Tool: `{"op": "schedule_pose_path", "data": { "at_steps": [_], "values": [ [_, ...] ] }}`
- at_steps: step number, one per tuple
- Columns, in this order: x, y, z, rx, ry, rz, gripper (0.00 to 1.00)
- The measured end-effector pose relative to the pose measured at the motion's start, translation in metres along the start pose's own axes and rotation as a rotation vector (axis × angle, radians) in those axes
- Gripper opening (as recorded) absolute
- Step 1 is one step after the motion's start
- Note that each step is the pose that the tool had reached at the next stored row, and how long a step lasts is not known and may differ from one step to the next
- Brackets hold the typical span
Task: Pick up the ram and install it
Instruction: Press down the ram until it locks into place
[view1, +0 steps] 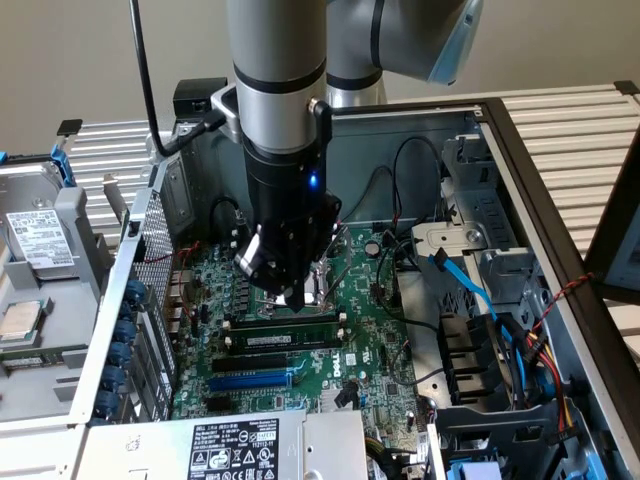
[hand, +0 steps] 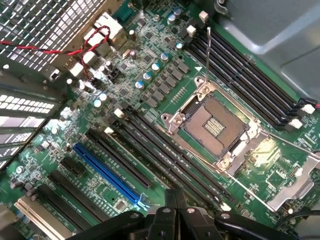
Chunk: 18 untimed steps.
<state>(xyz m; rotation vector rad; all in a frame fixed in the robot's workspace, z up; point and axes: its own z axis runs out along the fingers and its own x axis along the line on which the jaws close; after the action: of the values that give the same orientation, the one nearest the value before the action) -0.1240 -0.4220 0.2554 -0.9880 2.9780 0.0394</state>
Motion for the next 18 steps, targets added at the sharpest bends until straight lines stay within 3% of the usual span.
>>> {"op": "schedule_pose_path", "data": {
  "at_steps": [18],
  "values": [
    [0.0000, 0.0000, 0.0018, 0.0036, -0.0072, 0.316, 0.10]
  ]
}}
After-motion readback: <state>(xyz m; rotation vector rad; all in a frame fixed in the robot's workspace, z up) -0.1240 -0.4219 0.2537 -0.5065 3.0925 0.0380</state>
